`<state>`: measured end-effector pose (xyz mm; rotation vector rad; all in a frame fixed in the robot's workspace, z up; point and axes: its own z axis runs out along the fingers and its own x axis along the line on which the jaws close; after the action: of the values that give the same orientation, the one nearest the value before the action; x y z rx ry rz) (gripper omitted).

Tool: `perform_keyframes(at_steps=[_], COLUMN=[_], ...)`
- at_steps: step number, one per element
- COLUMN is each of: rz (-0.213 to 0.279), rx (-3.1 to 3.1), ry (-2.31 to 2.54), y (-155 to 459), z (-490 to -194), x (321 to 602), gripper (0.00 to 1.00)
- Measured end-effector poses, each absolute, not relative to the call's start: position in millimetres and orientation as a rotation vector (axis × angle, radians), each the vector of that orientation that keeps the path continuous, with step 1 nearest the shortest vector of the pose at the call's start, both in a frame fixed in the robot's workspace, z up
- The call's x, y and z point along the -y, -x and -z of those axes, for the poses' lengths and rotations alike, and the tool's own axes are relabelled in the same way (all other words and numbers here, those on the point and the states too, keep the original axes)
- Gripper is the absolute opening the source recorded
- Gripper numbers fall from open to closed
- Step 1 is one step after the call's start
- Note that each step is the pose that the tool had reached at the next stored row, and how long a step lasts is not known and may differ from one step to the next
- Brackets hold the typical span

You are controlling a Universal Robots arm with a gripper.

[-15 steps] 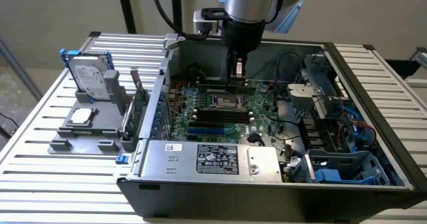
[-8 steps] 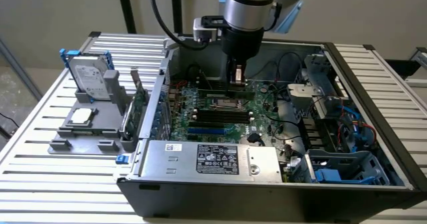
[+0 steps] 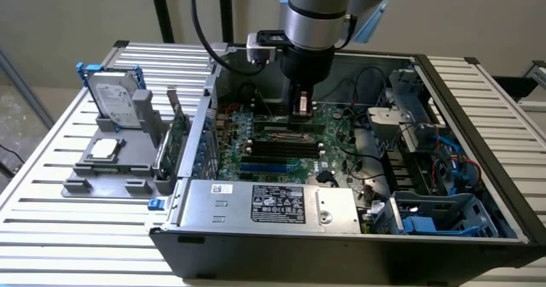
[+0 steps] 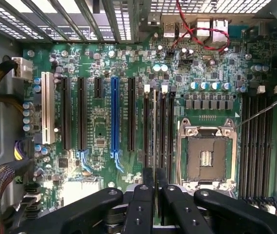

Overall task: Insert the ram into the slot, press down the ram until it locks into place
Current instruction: 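Insert the ram into the slot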

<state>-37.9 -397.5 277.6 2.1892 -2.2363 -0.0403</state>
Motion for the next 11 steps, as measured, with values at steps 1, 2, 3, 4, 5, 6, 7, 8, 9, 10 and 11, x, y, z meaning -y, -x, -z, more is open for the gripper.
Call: perform_keyframes(at_steps=[1,2,3,4,5,6,7,8,9,10,11], rz=[0.038,0.035,0.031,0.027,0.022,0.017,0.011,0.005,0.001,-0.003,-0.006], rx=[2.239,2.24,2.242,2.243,2.244,2.244,2.243,2.241,2.239,2.237,2.236], ry=[-2.186,-2.182,-2.178,-2.174,-2.171,-2.167,-2.163,-2.161,-2.158,-2.157,-2.156], y=[38.0,38.0,38.1,38.1,38.1,38.1,38.1,38.1,38.1,38.1,38.1], z=[-276.0,-274.6,-273.4,-272.2,-271.1,-270.1,-269.1,-268.0,-266.9,-265.5,-263.8], x=[397.5,397.5,397.5,397.5,397.5,397.5,397.4,397.1,396.7,396.1,395.5], gripper=[0.13,0.13,0.13,0.13,0.13,0.13,0.13,0.13,0.13,0.13,0.13])
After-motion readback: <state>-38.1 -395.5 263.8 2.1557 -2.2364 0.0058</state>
